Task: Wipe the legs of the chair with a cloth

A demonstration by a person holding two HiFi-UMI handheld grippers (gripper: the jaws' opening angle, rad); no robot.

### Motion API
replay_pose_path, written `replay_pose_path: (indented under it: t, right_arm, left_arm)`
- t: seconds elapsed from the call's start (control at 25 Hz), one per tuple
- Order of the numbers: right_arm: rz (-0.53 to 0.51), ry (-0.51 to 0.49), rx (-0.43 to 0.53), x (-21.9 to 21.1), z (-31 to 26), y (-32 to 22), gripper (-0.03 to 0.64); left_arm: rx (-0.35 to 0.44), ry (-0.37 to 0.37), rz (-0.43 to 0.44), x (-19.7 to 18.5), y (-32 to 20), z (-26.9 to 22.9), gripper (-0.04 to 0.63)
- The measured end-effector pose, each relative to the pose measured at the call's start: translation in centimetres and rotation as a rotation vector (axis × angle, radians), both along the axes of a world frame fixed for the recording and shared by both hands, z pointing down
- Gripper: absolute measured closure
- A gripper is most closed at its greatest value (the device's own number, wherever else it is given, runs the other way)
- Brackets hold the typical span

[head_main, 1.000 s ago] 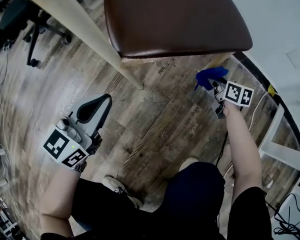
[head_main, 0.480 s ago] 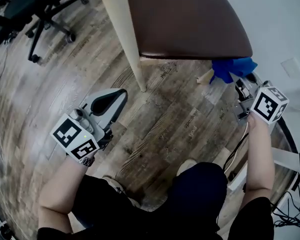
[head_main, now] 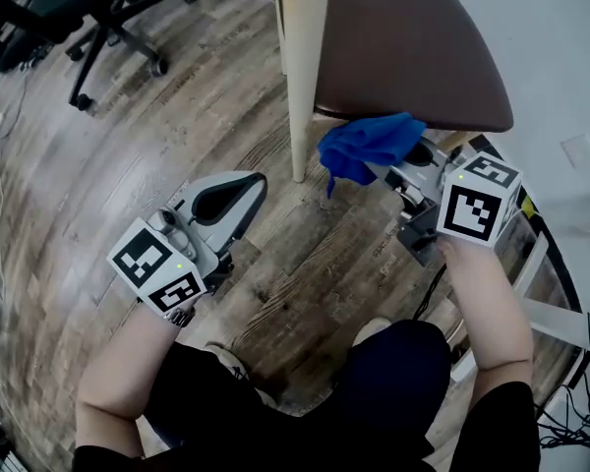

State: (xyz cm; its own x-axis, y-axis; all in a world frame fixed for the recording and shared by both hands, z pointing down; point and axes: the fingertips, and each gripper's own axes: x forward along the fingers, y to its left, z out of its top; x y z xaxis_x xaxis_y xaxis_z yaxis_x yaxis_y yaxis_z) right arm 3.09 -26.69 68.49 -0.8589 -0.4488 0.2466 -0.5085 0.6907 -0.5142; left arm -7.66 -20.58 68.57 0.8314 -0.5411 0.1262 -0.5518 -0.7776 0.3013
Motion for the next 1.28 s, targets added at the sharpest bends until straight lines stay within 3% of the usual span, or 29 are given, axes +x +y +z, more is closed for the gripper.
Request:
replay_pose_path:
  t: [0.12, 0.24, 0.44, 0.64, 0.96, 1.28]
  right_arm:
    - [-0.065, -0.045, -0.056, -4.2, 0.1, 0.2, 0.551]
    - [-0.121, -0.012, -0.063, -6.5, 0.8, 0.6, 0.551]
    - [-0.133, 0.08, -0.09, -6.2, 4.0, 0.4, 0.551]
    - [-0.149, 0.112, -0.132, -6.3, 7.8, -0.4, 0.551]
    - [-0.174, 0.15, -0.2, -6.4, 18.1, -0.8, 0.551]
    - [-0.147, 0.27, -0.328, -7.1, 31.5, -0.8, 0.551]
  left_arm:
    - [-0.001, 0.002, 0.0, -0.3, 0.1, -0.2, 0.598]
    - [0.0, 0.004, 0.006, -0.3, 0.3, -0.3, 0.597]
    - [0.008, 0.003, 0.017, -0.6, 0.7, -0.5, 0.597]
    - [-0.005, 0.0, 0.005, -1.3, 0.6, 0.1, 0.597]
    - [-0.041, -0.021, -0.001, -2.2, 0.4, 1.5, 0.597]
    - [-0.079, -0.055, -0.037, -4.0, 0.4, 2.4, 0.598]
